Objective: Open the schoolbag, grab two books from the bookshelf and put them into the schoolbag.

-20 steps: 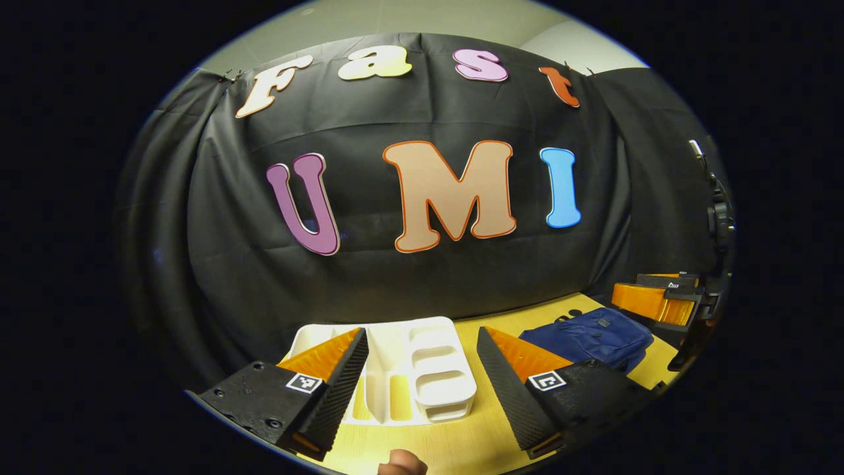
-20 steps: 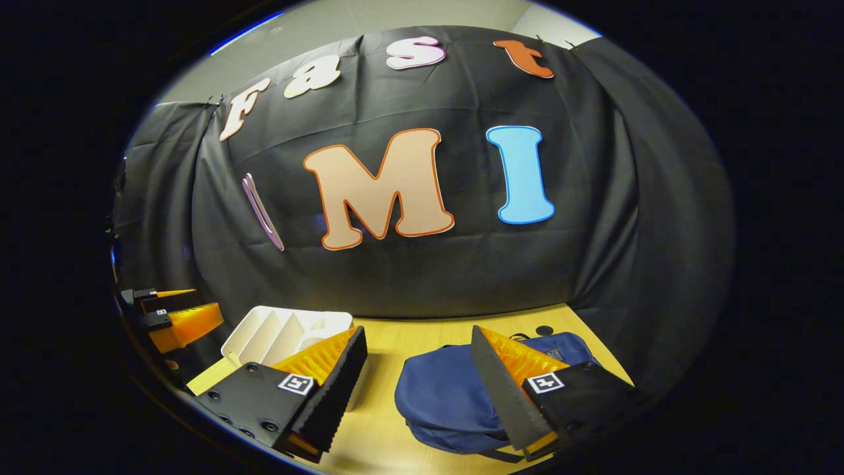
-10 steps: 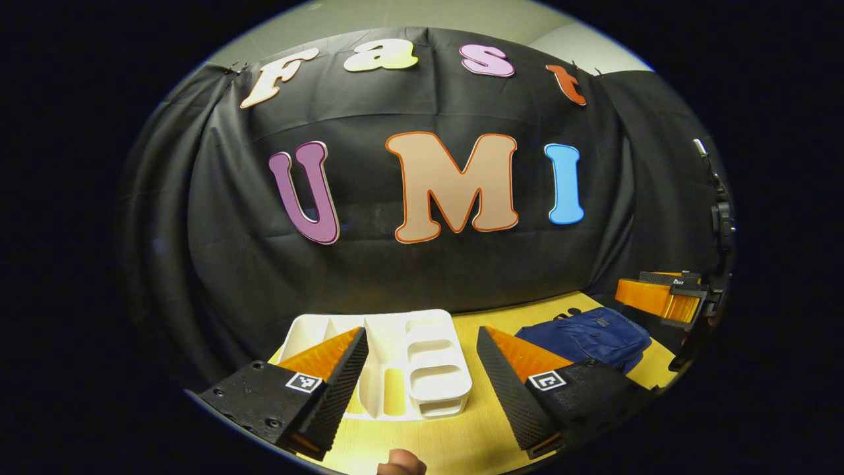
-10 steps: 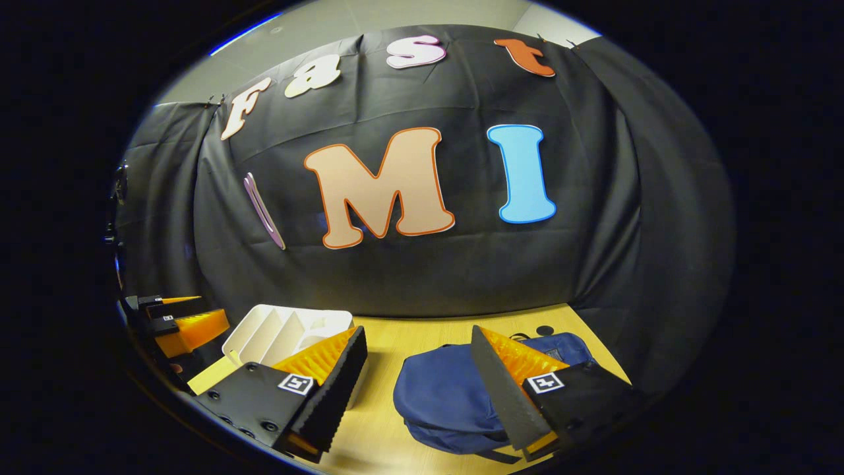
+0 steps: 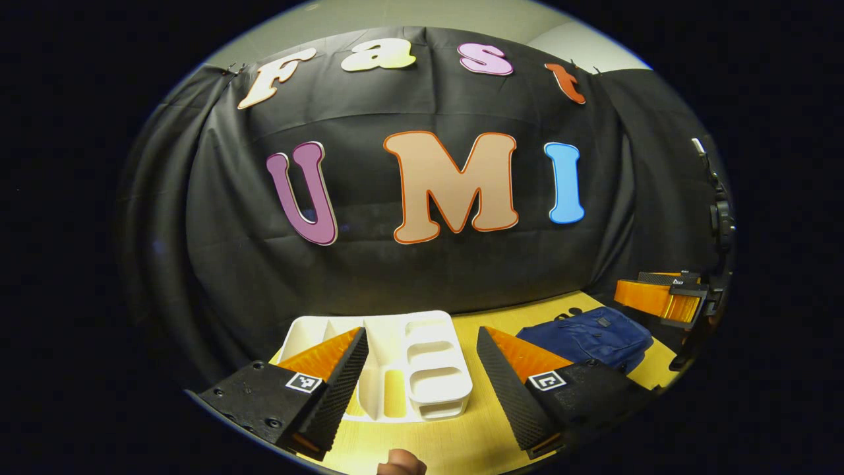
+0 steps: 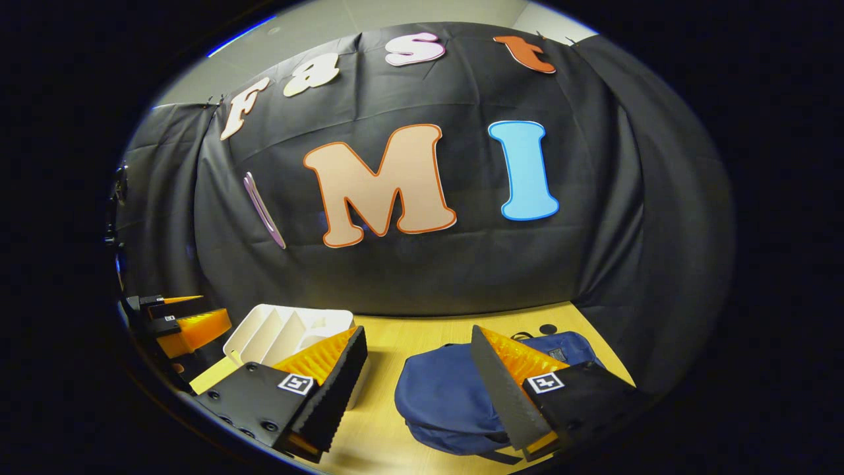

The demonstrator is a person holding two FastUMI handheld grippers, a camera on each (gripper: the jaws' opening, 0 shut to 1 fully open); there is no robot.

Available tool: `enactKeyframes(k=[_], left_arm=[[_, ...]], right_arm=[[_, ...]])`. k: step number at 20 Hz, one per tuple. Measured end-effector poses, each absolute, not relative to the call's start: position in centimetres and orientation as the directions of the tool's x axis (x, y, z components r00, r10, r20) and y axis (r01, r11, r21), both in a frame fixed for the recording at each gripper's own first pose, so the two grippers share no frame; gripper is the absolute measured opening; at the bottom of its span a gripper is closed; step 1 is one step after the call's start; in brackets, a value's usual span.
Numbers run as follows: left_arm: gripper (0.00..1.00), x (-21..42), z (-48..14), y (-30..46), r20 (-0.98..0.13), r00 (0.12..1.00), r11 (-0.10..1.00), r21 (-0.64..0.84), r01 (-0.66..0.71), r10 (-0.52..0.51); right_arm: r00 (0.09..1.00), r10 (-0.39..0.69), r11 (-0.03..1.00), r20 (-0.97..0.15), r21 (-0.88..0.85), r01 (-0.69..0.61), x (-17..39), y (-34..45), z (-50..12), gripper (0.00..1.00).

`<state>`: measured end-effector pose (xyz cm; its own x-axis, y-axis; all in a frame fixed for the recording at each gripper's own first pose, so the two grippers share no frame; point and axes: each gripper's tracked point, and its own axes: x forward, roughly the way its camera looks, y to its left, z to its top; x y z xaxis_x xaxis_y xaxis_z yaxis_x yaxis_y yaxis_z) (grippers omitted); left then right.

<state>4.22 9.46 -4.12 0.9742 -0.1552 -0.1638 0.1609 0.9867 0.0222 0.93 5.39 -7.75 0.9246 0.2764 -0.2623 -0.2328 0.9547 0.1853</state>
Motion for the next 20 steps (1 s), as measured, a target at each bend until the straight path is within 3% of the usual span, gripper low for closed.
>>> enactKeyframes(k=[20], left_arm=[[0.97,4.89,-4.06,8.68,-0.158,0.971,0.983,0.025,0.184,-0.178]], right_arm=[[0.929,0.263,0.959,-0.259,0.179,-0.221,1.46,5.18,-7.71,0.99]])
